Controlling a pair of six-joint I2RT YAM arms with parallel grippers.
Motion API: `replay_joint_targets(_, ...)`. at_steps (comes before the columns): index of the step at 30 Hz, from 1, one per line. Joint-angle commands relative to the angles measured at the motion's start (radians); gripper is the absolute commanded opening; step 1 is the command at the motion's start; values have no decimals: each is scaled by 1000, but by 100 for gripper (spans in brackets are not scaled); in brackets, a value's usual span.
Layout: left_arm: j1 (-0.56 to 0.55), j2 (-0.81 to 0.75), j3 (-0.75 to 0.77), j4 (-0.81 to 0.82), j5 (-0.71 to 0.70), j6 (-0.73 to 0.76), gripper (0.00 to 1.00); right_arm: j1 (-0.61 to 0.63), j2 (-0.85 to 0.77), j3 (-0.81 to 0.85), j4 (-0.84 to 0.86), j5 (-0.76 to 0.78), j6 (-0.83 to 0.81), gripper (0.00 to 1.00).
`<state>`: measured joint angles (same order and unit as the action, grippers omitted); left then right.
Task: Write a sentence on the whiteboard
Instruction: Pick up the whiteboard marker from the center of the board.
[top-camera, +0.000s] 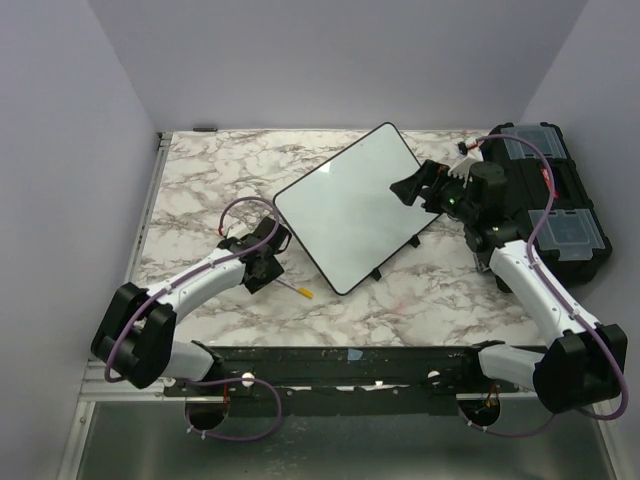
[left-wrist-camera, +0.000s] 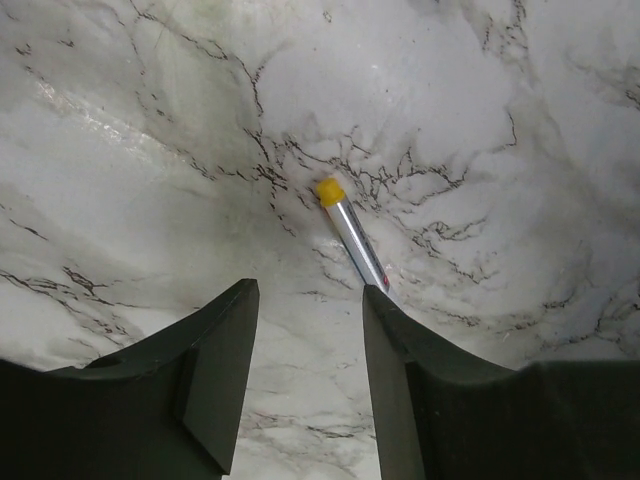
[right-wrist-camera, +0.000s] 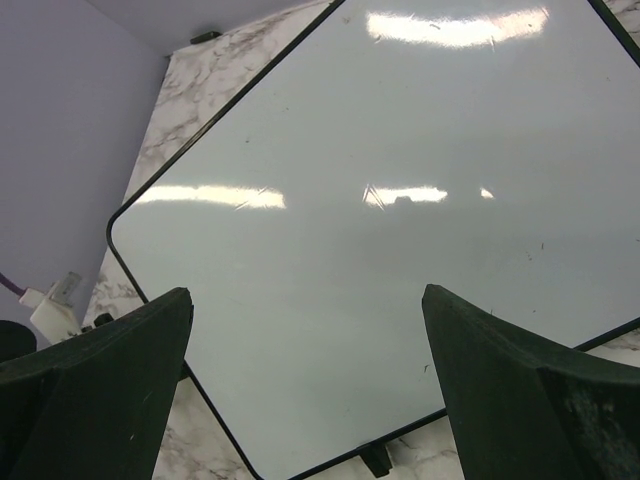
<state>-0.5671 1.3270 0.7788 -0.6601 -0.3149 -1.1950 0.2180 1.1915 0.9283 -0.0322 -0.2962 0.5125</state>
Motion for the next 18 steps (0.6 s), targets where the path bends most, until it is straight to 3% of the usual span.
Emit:
replay_joint_targets(1,-6,69,39,3,-23,-81,46,12,13,25,-11,11,-17,100)
replay_joint_targets(18,-5,217,89,45,-30,-52,42,32,17,24,-11,-1,-21,100)
